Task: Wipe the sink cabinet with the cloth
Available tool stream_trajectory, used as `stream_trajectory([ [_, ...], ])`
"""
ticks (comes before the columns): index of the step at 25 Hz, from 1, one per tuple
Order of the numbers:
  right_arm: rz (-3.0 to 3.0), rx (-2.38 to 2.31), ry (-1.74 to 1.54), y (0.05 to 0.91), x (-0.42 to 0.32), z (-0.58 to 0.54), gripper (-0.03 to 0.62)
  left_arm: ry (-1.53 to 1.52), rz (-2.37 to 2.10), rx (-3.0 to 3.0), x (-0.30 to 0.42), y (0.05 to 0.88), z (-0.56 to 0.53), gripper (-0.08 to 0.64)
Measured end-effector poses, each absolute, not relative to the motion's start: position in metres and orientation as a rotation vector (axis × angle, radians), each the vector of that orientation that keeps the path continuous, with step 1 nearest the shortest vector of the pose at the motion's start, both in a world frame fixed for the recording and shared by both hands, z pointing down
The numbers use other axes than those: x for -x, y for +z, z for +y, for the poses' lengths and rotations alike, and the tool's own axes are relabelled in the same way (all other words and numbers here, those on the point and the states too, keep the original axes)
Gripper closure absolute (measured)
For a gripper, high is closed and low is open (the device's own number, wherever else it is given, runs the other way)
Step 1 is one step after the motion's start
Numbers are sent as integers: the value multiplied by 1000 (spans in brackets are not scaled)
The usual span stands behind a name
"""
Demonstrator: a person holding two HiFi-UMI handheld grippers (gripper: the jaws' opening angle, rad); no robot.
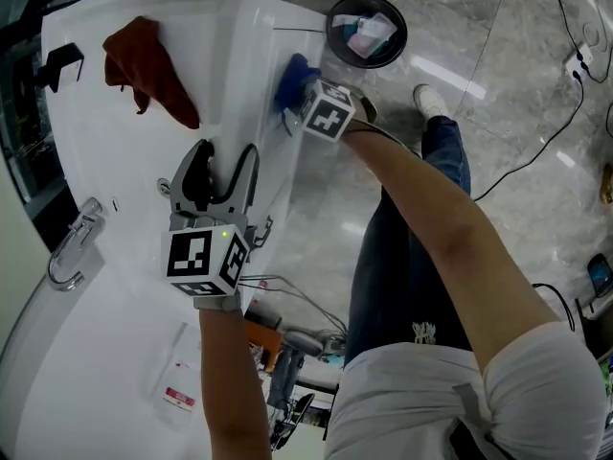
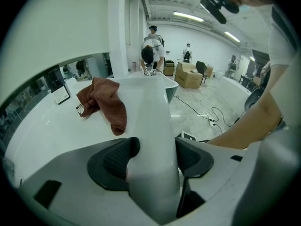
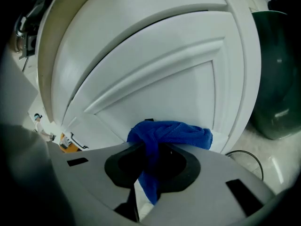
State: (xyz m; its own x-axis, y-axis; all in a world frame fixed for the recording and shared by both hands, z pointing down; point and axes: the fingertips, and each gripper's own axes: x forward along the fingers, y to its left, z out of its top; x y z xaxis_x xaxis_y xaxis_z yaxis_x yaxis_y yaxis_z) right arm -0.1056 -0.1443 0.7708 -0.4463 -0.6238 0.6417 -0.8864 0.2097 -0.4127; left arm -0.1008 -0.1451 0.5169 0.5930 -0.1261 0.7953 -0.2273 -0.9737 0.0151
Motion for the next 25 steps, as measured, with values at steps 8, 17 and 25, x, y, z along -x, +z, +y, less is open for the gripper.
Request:
stream_trajectory([
  [8, -2131, -1395, 1018, 774, 101, -150, 520, 1333, -304, -2699, 102, 517, -145, 291],
  [17, -2241, -1434, 1016, 729, 104, -146, 522, 1335, -300, -2699, 102, 519, -145, 291],
  [25, -2324, -1547, 943, 673, 92, -145, 522, 1335, -304, -2700, 101, 520, -144, 291],
])
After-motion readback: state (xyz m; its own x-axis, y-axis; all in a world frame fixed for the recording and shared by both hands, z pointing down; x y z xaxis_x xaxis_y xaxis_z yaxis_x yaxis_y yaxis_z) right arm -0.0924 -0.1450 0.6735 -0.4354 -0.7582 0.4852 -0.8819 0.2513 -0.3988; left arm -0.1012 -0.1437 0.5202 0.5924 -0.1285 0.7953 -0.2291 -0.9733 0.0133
